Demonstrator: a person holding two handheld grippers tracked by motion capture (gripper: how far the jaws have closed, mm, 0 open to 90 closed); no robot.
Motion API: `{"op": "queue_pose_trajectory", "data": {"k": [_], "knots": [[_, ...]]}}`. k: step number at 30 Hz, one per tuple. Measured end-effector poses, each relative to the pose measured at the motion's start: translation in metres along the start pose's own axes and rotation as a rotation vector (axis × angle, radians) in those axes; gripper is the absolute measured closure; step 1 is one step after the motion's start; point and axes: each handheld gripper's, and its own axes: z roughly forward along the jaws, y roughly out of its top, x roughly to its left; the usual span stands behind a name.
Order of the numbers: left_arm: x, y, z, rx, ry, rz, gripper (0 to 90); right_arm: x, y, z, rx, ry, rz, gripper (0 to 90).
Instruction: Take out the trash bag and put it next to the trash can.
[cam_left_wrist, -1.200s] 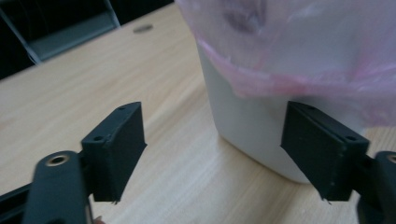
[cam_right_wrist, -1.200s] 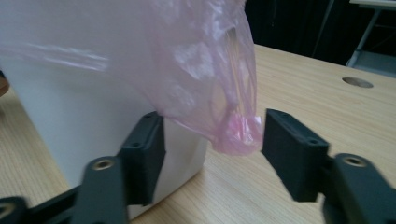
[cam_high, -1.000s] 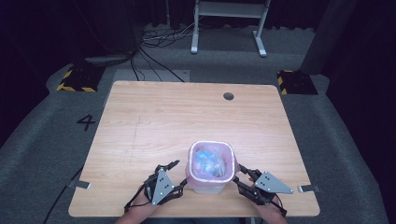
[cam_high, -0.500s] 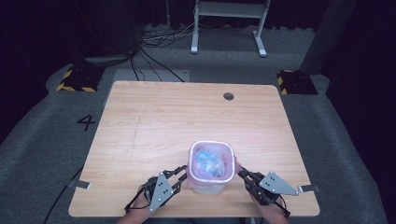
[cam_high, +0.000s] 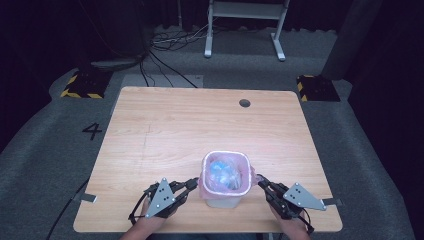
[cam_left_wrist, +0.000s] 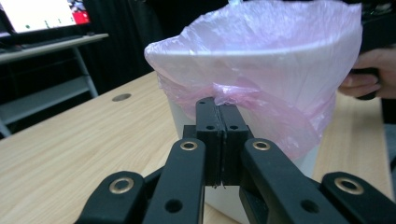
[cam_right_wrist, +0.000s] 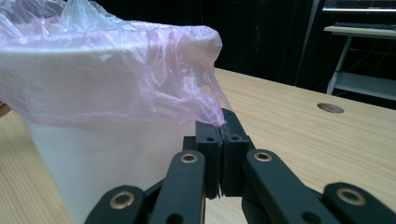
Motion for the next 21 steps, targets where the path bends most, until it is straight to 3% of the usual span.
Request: {"op": "queue_pose_trajectory", "data": {"k": [6, 12, 21], "knots": [[0.005, 0.003, -0.002, -0.008, -0.039, -0.02, 89.6, -0.003, 0.002, -0.001, -0.016, 0.011, 0.028, 88.7], [0.009, 0.012, -0.01, -0.069, -0.026, -0.014, 89.6, -0.004, 0.009, -0.006, -0.051, 0.008, 0.051, 88.7], [0.01, 0.022, -0.014, -0.134, -0.045, -0.005, 89.6, 0.004, 0.024, -0.01, -0.128, 0.002, 0.026, 88.8]]}}
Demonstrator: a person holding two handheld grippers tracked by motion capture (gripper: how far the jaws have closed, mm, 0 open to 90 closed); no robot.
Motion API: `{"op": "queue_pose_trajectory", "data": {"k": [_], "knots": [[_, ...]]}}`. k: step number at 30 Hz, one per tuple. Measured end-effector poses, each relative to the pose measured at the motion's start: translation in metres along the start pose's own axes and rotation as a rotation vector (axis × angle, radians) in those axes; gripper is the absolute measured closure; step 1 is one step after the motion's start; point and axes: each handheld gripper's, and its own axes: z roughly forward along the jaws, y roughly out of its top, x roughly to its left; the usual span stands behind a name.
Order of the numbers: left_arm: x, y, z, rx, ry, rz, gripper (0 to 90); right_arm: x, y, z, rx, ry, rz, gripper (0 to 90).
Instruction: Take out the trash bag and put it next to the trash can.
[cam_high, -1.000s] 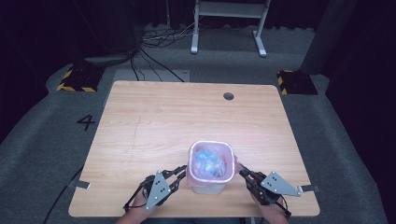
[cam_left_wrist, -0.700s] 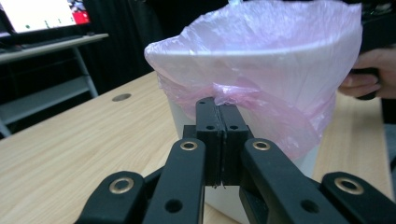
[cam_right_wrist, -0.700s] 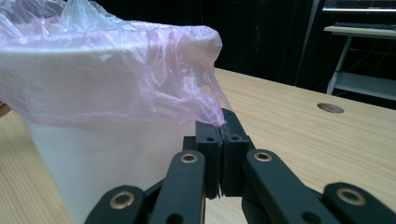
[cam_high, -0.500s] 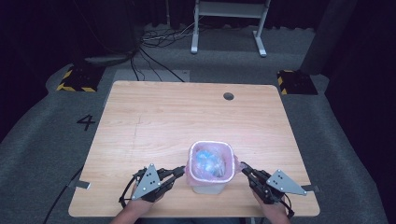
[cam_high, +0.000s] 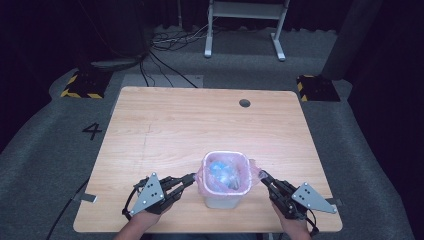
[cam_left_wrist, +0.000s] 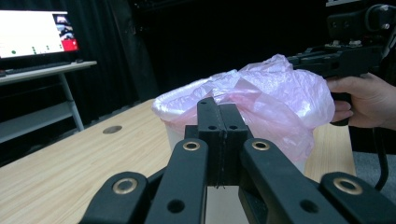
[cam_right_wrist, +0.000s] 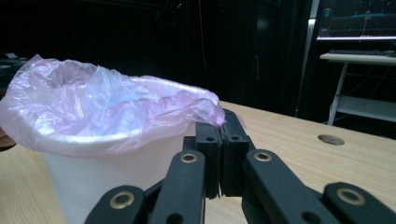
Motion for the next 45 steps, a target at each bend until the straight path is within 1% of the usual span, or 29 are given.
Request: {"op": "queue_pose_trajectory", "data": {"k": [1, 3, 5, 6, 7, 9, 10, 11, 12, 13, 14, 15, 17, 19, 20, 22, 24, 25, 28, 31, 33, 34, 37, 38, 39, 41, 43, 44, 45], "knots": [[0.001, 0.001, -0.001, -0.009, -0.001, 0.006, 89.6, 0.0, 0.001, 0.0, -0.009, 0.003, 0.005, 88.8], [0.004, 0.003, -0.003, -0.025, -0.021, -0.019, 89.5, -0.001, 0.002, 0.0, -0.02, 0.024, 0.035, 88.7], [0.007, 0.006, -0.002, -0.014, -0.044, -0.03, 89.5, -0.002, 0.004, 0.0, -0.027, 0.044, 0.053, 88.7], [0.006, 0.006, -0.002, -0.011, -0.062, -0.026, 89.5, -0.001, 0.005, 0.001, -0.026, 0.053, 0.05, 88.7], [0.004, 0.007, -0.002, -0.003, -0.086, -0.016, 89.5, -0.001, 0.005, 0.001, -0.025, 0.067, 0.054, 88.8], [0.0, 0.007, -0.003, 0.033, -0.108, 0.027, 89.4, 0.0, 0.006, 0.0, -0.038, 0.106, 0.057, 88.8], [-0.002, 0.006, -0.003, 0.053, -0.145, 0.039, 89.4, 0.001, 0.006, 0.0, -0.043, 0.122, 0.058, 88.8], [-0.007, 0.005, -0.002, 0.081, -0.151, 0.088, 89.4, 0.002, 0.007, 0.0, -0.029, 0.14, 0.051, 88.8], [-0.012, 0.004, -0.001, 0.104, -0.157, 0.12, 89.3, 0.004, 0.007, 0.0, -0.013, 0.149, 0.025, 88.8], [-0.014, 0.004, 0.0, 0.115, -0.171, 0.126, 89.3, 0.007, 0.007, 0.001, 0.004, 0.153, 0.001, 88.8], [-0.015, 0.003, 0.0, 0.103, -0.174, 0.114, 89.2, 0.01, 0.006, 0.001, 0.016, 0.162, -0.012, 89.2], [-0.013, 0.004, -0.001, 0.094, -0.17, 0.099, 89.2, 0.01, 0.005, 0.001, 0.013, 0.157, -0.009, 89.1], [-0.007, 0.006, 0.0, 0.074, -0.161, 0.05, 89.2, 0.007, 0.004, 0.001, -0.009, 0.193, 0.031, 89.2], [-0.003, 0.009, 0.001, 0.077, -0.166, 0.04, 89.2, 0.009, 0.006, 0.002, -0.026, 0.195, 0.016, 89.1], [-0.004, 0.01, 0.002, 0.084, -0.16, 0.056, 89.1, 0.009, 0.008, 0.003, -0.035, 0.215, 0.021, 89.1], [-0.006, 0.013, 0.005, 0.104, -0.162, 0.08, 89.2, 0.011, 0.014, 0.005, -0.049, 0.225, 0.006, 89.1], [-0.008, 0.016, 0.008, 0.12, -0.151, 0.105, 89.1, 0.015, 0.02, 0.01, -0.022, 0.239, -0.03, 89.1], [-0.009, 0.016, 0.01, 0.124, -0.147, 0.107, 89.1, 0.017, 0.022, 0.013, -0.011, 0.24, -0.047, 89.1], [-0.012, 0.019, 0.013, 0.134, -0.144, 0.132, 89.1, 0.022, 0.028, 0.021, 0.024, 0.256, -0.046, 89.1], [-0.013, 0.021, 0.015, 0.143, -0.132, 0.139, 89.0, 0.026, 0.036, 0.026, 0.029, 0.268, -0.046, 89.1], [-0.012, 0.022, 0.016, 0.143, -0.132, 0.13, 88.8, 0.028, 0.041, 0.03, 0.034, 0.283, -0.046, 89.2], [-0.011, 0.022, 0.016, 0.141, -0.13, 0.131, 88.8, 0.029, 0.043, 0.032, 0.041, 0.277, -0.054, 89.2], [-0.011, 0.024, 0.017, 0.15, -0.125, 0.125, 88.8, 0.03, 0.045, 0.038, 0.071, 0.271, -0.036, 89.0], [-0.011, 0.025, 0.017, 0.153, -0.125, 0.126, 88.8, 0.03, 0.046, 0.041, 0.091, 0.268, -0.033, 89.0], [-0.011, 0.025, 0.017, 0.15, -0.12, 0.118, 88.8, 0.031, 0.046, 0.042, 0.1, 0.257, -0.041, 89.0], [-0.008, 0.026, 0.016, 0.142, -0.128, 0.077, 88.8, 0.032, 0.045, 0.043, 0.104, 0.249, -0.038, 88.9], [-0.003, 0.027, 0.014, 0.121, -0.128, 0.036, 88.8, 0.032, 0.046, 0.044, 0.11, 0.228, -0.044, 89.0], [0.0, 0.028, 0.013, 0.107, -0.134, 0.011, 88.8, 0.031, 0.046, 0.044, 0.111, 0.228, -0.045, 89.1], [0.002, 0.03, 0.012, 0.095, -0.139, -0.002, 88.8, 0.031, 0.046, 0.044, 0.112, 0.226, -0.045, 89.0]]}}
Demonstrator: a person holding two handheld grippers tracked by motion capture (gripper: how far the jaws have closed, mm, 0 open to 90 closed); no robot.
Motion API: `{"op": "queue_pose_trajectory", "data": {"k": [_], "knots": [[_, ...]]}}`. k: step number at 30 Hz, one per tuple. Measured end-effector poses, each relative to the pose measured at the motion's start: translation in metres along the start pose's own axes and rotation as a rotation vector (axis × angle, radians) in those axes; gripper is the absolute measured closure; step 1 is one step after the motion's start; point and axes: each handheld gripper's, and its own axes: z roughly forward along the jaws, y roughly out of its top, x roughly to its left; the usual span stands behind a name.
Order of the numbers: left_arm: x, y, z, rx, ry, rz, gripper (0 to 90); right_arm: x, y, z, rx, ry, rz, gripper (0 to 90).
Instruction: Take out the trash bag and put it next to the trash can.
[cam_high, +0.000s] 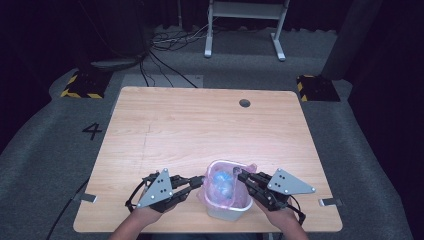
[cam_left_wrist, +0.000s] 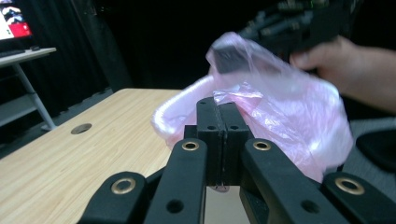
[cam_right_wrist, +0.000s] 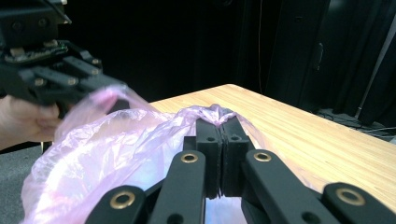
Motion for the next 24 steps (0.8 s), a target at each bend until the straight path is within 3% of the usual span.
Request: {"op": "queue_pose_trajectory", "data": {"k": [6, 13, 24], "knots": [[0.008, 0.006, -0.003, -0.066, -0.033, -0.082, 88.9, -0.003, -0.004, -0.001, 0.008, -0.014, -0.008, 89.2], [0.011, 0.018, 0.005, -0.048, -0.034, -0.06, 88.7, -0.006, -0.007, 0.0, -0.002, -0.016, -0.001, 89.2], [0.02, 0.036, 0.019, -0.05, -0.027, -0.061, 88.3, -0.006, 0.02, 0.002, -0.036, -0.003, -0.039, 89.2]]}}
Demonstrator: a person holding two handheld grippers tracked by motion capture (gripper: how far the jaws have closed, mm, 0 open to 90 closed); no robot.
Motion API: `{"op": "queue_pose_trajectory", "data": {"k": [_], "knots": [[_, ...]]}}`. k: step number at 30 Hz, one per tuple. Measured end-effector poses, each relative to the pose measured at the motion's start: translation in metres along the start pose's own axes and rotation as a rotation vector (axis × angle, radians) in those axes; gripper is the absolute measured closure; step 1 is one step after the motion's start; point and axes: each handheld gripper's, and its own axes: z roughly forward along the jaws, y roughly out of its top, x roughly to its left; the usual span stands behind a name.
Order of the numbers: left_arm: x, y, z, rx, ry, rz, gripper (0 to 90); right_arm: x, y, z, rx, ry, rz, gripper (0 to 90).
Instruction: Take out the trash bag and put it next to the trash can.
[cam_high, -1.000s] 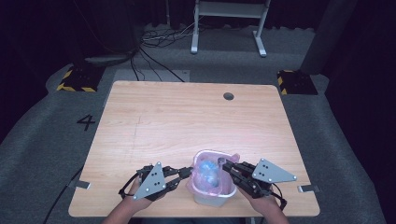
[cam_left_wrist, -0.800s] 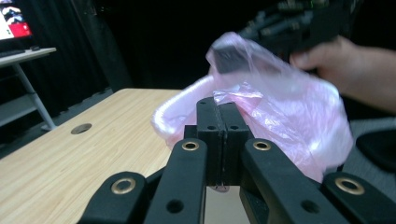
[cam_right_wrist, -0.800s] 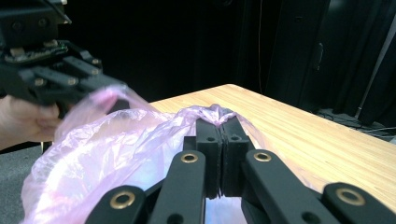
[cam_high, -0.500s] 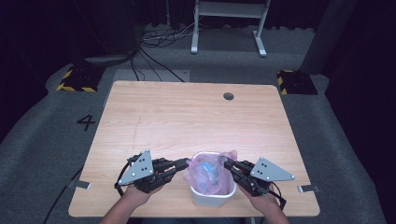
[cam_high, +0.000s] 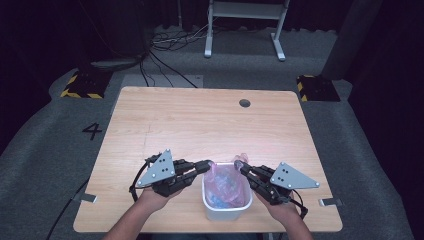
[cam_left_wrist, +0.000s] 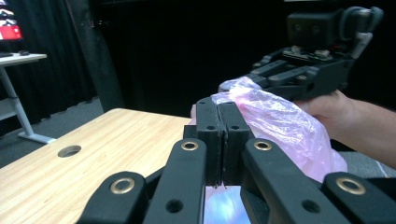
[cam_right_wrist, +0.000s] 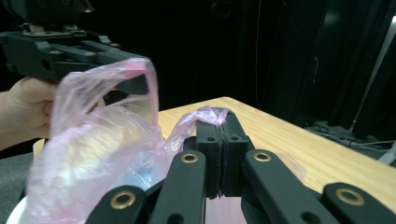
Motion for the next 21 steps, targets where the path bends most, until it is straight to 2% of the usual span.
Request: {"op": "queue_pose_trajectory", "data": {"k": [5, 10, 13, 16, 17, 19, 21], "knots": [[0.002, 0.011, 0.003, -0.02, -0.006, 0.001, 88.3, 0.0, 0.01, 0.003, -0.013, 0.011, -0.01, 89.1], [0.004, 0.017, 0.011, 0.012, -0.016, 0.004, 87.9, 0.0, 0.016, 0.005, -0.051, 0.02, 0.002, 89.1], [0.003, 0.015, 0.016, 0.052, -0.02, 0.014, 87.7, 0.0, 0.022, 0.003, -0.091, 0.042, 0.011, 89.1], [0.003, 0.012, 0.02, 0.083, -0.026, 0.002, 85.7, -0.001, 0.026, 0.004, -0.09, 0.045, 0.01, 89.0], [0.003, 0.012, 0.021, 0.092, -0.037, -0.004, 83.5, -0.002, 0.027, 0.005, -0.085, 0.047, 0.008, 89.0], [0.003, 0.012, 0.022, 0.108, -0.032, -0.01, 77.3, -0.003, 0.028, 0.007, -0.072, 0.045, 0.011, 89.0], [0.005, 0.012, 0.025, 0.148, -0.032, -0.046, 64.0, -0.004, 0.027, 0.008, -0.061, 0.05, 0.019, 88.9]]}}
